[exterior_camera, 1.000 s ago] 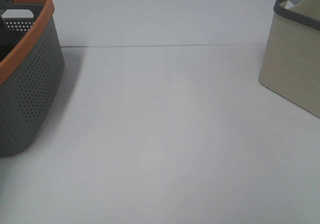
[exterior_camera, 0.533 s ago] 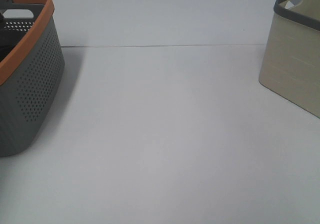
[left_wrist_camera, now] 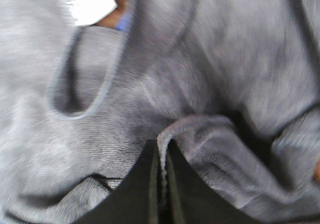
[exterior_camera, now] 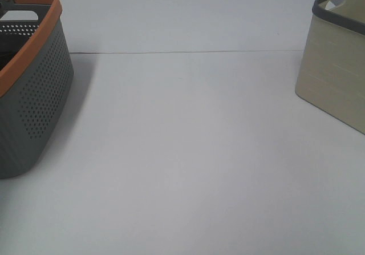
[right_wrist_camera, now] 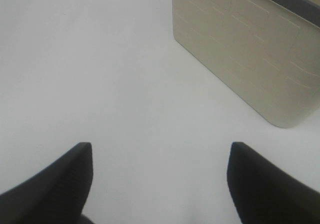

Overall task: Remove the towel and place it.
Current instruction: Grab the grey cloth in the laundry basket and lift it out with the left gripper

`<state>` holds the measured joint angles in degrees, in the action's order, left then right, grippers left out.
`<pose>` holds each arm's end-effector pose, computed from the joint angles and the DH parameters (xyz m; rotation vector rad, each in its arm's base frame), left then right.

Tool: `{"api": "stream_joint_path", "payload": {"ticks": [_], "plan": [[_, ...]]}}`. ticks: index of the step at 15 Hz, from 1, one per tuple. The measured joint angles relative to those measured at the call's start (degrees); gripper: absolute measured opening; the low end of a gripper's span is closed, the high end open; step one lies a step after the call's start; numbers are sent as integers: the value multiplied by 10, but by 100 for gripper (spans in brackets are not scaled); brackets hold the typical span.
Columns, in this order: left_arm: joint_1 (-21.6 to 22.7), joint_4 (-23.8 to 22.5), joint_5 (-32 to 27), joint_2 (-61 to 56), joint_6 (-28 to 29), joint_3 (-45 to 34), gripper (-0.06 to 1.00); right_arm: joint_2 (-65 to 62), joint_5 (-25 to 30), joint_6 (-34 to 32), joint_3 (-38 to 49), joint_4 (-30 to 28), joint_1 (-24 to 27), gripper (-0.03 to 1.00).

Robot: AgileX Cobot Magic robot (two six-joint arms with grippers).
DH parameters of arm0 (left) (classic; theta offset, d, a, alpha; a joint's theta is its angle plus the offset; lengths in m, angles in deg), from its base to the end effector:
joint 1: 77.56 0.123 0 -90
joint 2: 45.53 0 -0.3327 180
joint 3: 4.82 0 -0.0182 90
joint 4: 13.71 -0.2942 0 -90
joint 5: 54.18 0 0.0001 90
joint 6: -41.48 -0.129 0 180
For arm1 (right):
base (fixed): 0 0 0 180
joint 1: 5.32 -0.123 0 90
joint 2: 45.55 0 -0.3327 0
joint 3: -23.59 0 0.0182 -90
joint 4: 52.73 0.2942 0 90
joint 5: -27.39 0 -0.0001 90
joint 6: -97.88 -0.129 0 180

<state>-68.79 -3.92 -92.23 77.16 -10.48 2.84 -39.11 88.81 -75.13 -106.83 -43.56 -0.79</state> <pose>0.5088 0.0648 0.1810 0.8436 2.5274 0.1637 0.0182 0.0167 0.2815 -0.0528 2.0392 0.0659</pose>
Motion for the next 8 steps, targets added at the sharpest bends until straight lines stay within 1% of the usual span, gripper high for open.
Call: {"api": "stream_joint_path", "payload": {"ticks": [1,3,4,5,8], "plan": [[0,18,-3,-16,17,0,0,0,0,0,0,0,0,67],[0,43,-22,-67,27,0,0,0,0,0,0,0,0,67],[0,58,-64,-132,41,0,0,0,0,0,0,0,0,67],[0,61,-95,-167,54,0,0,0,0,0,0,0,0,67],[0,65,-150,-242,76,0,0,0,0,0,0,0,0,67]]}}
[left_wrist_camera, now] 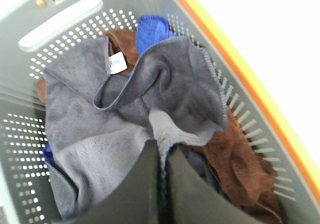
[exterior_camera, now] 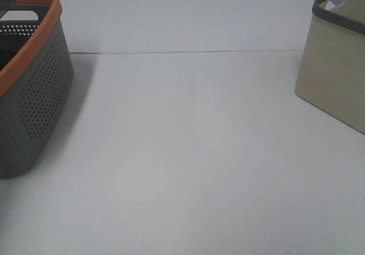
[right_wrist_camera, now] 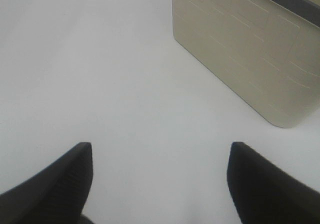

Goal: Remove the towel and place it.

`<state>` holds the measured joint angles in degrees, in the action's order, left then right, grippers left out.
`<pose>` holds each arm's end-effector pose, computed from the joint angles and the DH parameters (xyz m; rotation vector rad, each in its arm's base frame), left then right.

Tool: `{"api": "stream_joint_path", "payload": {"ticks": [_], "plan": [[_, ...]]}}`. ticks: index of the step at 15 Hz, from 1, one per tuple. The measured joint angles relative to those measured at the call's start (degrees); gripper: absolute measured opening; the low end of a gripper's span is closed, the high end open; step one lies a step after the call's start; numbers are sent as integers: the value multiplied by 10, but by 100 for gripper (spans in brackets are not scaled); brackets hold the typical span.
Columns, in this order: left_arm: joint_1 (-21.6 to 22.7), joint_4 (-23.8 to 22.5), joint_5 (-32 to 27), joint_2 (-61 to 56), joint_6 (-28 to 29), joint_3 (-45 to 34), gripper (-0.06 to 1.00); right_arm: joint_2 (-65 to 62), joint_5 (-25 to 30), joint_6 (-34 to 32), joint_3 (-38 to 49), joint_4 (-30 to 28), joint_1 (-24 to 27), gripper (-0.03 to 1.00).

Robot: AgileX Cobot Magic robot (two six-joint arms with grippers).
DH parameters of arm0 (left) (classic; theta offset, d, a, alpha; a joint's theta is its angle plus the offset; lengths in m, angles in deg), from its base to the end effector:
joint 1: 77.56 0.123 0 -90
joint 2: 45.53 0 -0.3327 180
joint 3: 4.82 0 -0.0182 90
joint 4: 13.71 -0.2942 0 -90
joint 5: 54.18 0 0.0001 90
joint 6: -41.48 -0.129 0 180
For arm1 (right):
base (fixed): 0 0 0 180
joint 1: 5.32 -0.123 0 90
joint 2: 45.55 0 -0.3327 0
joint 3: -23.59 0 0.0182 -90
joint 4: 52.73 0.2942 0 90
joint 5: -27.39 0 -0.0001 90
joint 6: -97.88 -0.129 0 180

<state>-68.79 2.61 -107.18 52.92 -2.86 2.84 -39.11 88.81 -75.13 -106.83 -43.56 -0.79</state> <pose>0.4190 0.0353 0.3662 0.6356 2.3739 0.0454 0.0182 0.0167 0.2815 -0.0528 2.0392 0.0659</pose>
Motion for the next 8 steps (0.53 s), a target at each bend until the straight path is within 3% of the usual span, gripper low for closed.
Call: {"api": "stream_joint_path", "payload": {"ticks": [3,8], "plan": [[0,25,-22,-83,2,13,0,0,0,0,0,0,0,67],[0,71,-152,-123,4,109,0,0,0,0,0,1,0,67]]}}
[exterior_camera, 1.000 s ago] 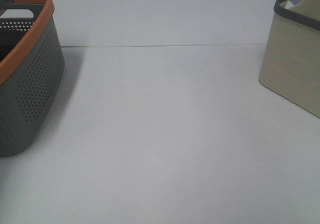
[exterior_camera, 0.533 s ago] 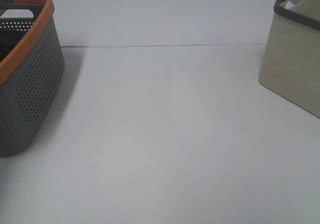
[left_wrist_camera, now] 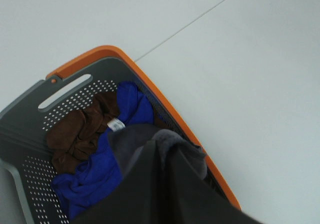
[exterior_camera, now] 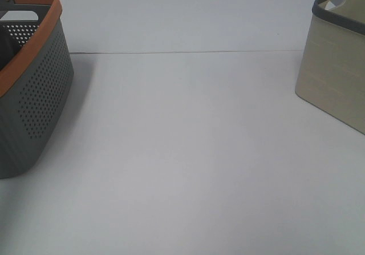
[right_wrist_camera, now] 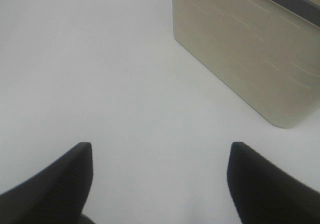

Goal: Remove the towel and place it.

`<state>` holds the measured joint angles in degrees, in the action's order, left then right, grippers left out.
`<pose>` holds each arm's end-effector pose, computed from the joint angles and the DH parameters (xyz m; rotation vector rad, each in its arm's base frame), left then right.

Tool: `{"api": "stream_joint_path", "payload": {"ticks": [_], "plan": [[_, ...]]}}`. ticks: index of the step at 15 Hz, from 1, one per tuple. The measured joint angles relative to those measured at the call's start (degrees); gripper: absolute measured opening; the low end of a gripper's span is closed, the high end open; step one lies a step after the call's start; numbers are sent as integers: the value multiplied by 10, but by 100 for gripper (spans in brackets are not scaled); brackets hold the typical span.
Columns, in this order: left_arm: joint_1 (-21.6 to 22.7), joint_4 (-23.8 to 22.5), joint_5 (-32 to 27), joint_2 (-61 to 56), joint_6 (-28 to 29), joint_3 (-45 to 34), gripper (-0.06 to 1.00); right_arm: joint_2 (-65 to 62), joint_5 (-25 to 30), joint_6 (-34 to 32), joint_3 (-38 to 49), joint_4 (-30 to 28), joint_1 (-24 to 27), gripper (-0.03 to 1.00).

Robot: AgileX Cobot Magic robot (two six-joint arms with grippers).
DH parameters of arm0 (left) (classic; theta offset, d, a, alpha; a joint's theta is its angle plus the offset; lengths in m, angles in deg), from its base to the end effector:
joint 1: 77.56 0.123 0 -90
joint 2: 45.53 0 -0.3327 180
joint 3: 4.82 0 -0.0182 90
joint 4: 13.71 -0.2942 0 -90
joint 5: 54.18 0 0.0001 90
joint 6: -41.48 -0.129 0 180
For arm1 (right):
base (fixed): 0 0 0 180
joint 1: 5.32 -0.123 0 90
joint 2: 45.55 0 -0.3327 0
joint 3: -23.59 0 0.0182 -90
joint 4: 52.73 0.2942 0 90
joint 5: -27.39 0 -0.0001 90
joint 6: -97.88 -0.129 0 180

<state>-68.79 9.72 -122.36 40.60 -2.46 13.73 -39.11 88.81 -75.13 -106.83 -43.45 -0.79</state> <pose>0.3321 0.0030 0.5006 0.6893 2.1661 -0.0458 0.0182 0.0169 0.2815 -0.0529 2.0390 0.0681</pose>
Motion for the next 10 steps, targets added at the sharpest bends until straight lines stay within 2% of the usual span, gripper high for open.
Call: {"api": "stream_joint_path", "payload": {"ticks": [1,4,7,9,10], "plan": [[0,21,-12,-1,3,50,0,0,-5,2,0,27,0,67],[0,81,-15,-1,3,103,0,32,-22,55,-10,128,0,67],[0,154,-15,-2,-1,143,0,116,-36,157,-23,250,0,67],[0,187,-16,7,-6,174,0,178,-74,226,-42,338,0,67],[-5,208,-17,25,-4,206,0,221,-118,269,-60,404,0,67]]}}
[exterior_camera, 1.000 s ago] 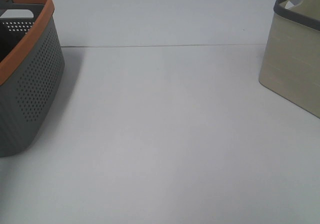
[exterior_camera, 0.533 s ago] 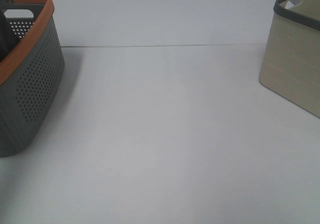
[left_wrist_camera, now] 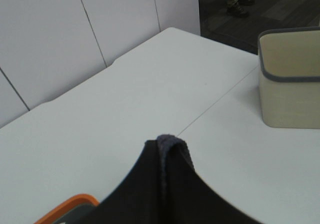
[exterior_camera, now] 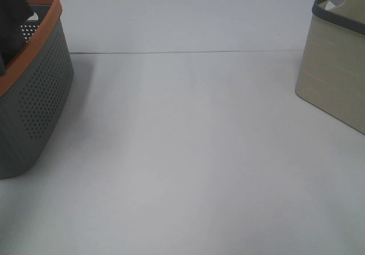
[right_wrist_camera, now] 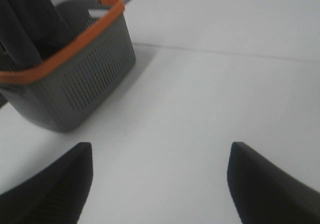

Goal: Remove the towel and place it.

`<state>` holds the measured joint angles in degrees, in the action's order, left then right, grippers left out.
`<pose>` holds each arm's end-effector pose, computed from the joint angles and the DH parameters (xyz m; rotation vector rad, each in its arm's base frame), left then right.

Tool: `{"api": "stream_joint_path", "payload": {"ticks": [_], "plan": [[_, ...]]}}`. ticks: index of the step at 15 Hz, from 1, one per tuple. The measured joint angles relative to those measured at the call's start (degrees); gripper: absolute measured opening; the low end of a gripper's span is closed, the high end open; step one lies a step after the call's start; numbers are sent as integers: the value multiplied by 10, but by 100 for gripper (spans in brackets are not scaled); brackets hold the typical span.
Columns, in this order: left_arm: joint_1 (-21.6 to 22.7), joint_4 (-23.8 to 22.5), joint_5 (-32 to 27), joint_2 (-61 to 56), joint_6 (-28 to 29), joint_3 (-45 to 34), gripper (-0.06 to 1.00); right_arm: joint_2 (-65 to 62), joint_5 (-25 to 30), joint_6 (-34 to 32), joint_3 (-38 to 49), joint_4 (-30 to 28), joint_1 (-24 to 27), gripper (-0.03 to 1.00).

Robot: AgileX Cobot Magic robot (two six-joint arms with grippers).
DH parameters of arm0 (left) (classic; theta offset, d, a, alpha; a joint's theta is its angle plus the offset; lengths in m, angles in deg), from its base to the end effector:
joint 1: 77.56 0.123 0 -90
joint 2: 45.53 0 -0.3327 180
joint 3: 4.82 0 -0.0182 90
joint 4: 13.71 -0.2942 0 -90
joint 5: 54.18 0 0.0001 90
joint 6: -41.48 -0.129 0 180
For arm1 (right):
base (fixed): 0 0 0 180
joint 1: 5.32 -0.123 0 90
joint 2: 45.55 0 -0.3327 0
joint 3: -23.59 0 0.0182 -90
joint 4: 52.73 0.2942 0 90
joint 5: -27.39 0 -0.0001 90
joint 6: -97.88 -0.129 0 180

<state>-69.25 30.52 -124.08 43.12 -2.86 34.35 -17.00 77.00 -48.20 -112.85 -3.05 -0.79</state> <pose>0.3032 -0.0411 0.6233 0.7255 1.7272 -0.2912 0.0868 0.0683 0.3548 -0.2879 1.8617 0.5757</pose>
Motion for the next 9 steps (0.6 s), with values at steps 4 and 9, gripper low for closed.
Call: {"api": "stream_joint_path", "payload": {"ticks": [4,9], "plan": [[-138,-18,1,85,18,109,0,107,-39,116,-24,80,0,67],[-297,-163,0,164,50,133,0,219,-41,228,-46,144,0,67]]}}
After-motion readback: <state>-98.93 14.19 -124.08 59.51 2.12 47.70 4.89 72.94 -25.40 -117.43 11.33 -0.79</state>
